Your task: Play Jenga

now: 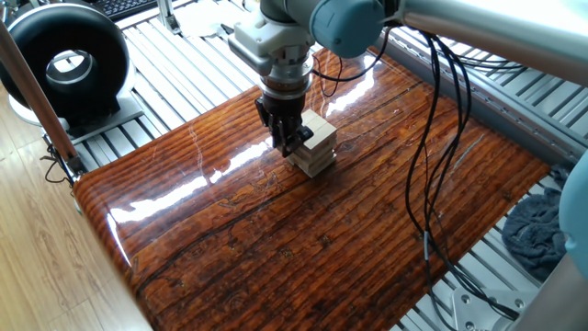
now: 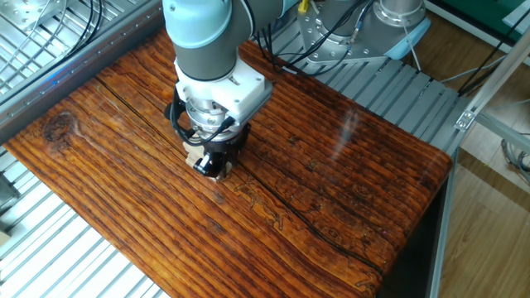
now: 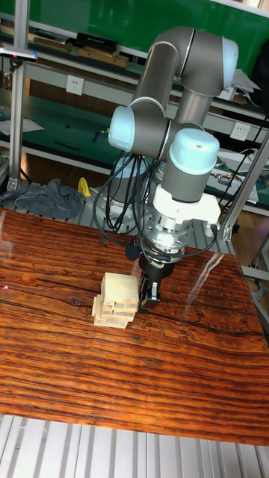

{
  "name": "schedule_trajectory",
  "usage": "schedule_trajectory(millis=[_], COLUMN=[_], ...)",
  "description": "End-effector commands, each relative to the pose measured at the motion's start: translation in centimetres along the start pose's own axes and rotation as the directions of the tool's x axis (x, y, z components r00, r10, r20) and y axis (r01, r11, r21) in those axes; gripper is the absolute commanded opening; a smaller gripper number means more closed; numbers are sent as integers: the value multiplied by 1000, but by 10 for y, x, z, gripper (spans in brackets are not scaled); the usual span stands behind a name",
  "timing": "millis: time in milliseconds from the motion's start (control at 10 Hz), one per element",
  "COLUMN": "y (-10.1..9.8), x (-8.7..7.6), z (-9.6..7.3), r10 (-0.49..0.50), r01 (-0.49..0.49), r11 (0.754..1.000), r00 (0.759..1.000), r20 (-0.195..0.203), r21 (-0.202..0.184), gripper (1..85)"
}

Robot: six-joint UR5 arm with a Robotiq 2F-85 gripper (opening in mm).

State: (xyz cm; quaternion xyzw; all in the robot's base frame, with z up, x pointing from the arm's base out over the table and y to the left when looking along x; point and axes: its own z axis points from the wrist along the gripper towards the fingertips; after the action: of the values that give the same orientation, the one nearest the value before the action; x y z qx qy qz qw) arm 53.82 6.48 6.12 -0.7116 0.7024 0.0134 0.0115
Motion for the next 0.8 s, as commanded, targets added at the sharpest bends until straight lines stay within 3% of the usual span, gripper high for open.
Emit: schedule_trajectory(millis=[0,700], y=[-2,-3], x=[-4,-5], z=[-1,-1], r10=[8,8], r01=[-8,-8], r11=[1000,1000], r00=[1000,1000], r20=[20,20], r21=[5,10], gripper=[223,207])
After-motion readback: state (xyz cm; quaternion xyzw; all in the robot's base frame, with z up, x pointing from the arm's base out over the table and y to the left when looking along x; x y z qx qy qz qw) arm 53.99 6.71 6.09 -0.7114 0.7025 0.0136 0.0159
